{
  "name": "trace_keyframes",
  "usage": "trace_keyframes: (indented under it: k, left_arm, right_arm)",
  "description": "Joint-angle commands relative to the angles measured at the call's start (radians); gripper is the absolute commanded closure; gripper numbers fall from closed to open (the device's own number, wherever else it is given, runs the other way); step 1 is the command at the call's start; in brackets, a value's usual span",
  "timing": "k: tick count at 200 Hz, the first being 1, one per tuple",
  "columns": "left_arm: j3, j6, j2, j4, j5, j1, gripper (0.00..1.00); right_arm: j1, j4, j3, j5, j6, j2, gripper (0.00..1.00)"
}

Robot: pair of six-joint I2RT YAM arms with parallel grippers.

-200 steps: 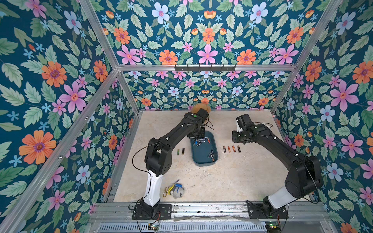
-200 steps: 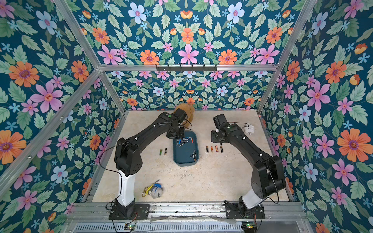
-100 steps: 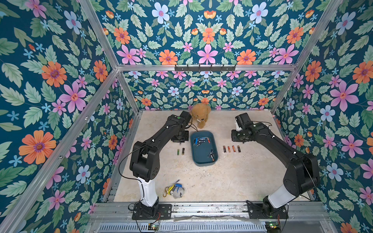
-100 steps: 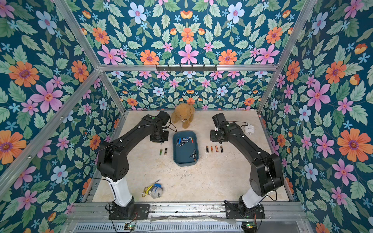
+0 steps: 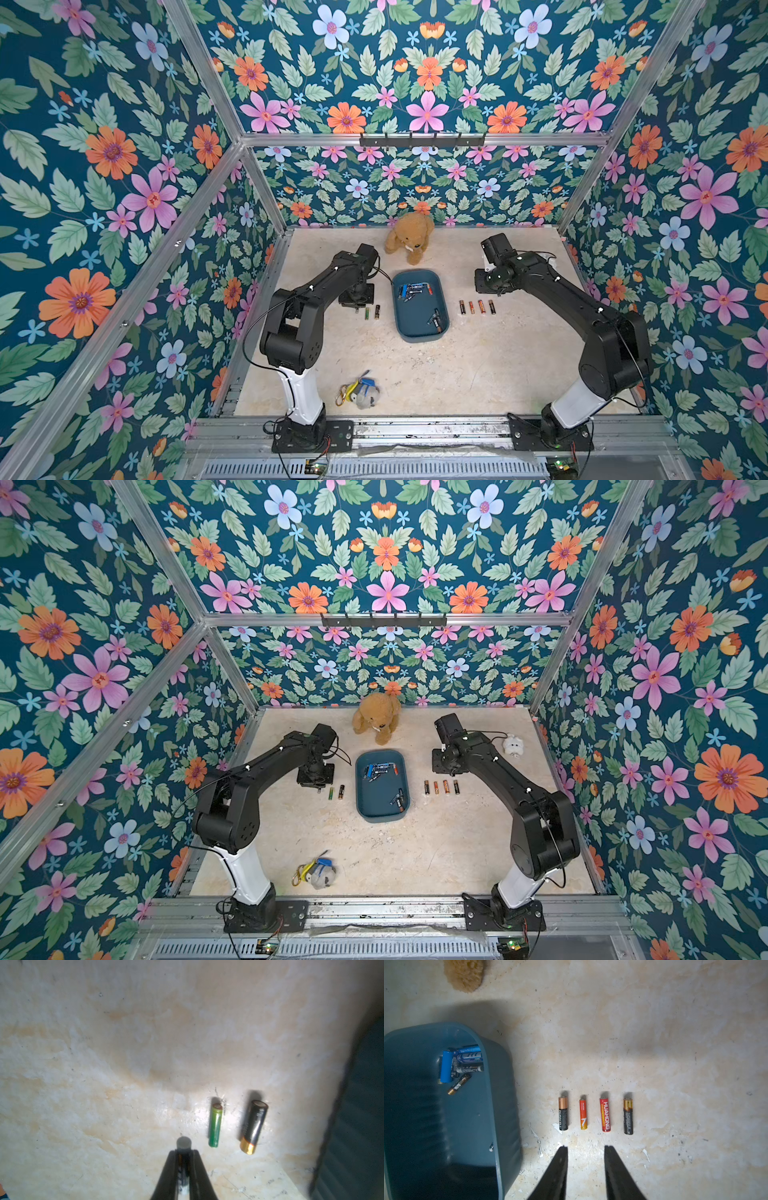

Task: Take the batteries out of the storage box
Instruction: Place the battery at the center of the board.

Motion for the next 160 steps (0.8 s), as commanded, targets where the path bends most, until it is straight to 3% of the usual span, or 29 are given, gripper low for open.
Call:
trace_keyframes:
  k: [1,160]
  left_arm:
    - [-0.013,0.022,0.006,0.035,0.001,0.014,0.86]
    - [-0.028,0.042,0.083,0.108,0.042,0.029,0.86]
  right_arm:
    - [0.002,-0.022,0.011,0.012,0.003,0.023,0.65]
    - [0.002,-0.049,0.048,0.036,-0.004,0.051,0.64]
